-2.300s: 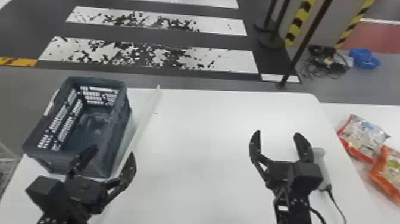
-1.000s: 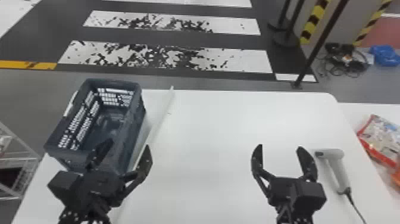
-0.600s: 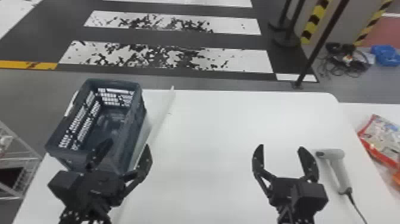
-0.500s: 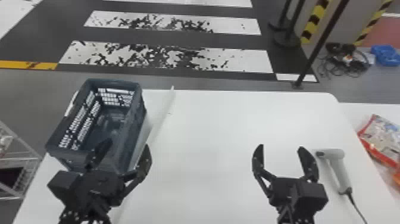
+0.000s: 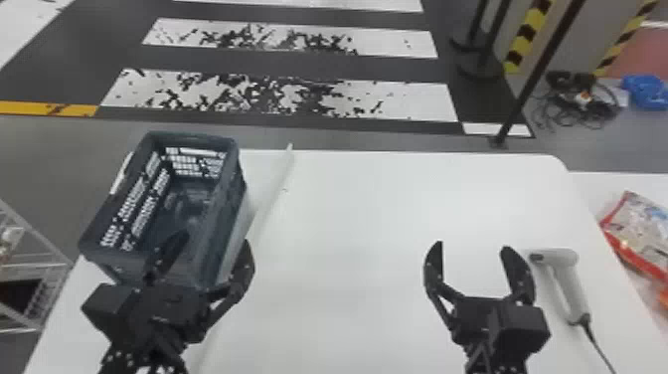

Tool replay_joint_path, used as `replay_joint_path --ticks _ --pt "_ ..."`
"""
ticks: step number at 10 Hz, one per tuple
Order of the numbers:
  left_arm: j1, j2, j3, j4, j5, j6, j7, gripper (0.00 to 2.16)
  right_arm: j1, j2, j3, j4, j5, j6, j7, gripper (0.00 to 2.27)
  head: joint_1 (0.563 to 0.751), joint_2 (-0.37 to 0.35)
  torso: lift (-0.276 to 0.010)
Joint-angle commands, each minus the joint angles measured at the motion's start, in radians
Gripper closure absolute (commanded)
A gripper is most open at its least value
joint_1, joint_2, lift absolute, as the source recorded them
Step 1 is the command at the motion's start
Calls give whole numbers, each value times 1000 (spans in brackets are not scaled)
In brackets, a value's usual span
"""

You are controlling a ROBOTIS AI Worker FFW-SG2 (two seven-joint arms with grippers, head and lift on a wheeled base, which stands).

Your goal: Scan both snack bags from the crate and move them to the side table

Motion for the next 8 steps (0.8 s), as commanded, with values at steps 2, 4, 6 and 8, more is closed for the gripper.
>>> replay_joint_path --ticks 2,4,6,8 --pt "0 0 0 0 0 0 0 97 0 0 2 0 0 0 -2 76 695 -39 -29" --pt "-1 0 0 2 0 0 0 97 0 0 2 0 0 0 -5 80 695 -38 -29" --pt "-1 0 0 2 0 3 0 97 2 0 2 -1 1 0 -8 80 695 -39 -29" --pt "-1 0 0 2 0 3 0 97 2 0 4 -3 1 0 -10 80 695 -39 -29"
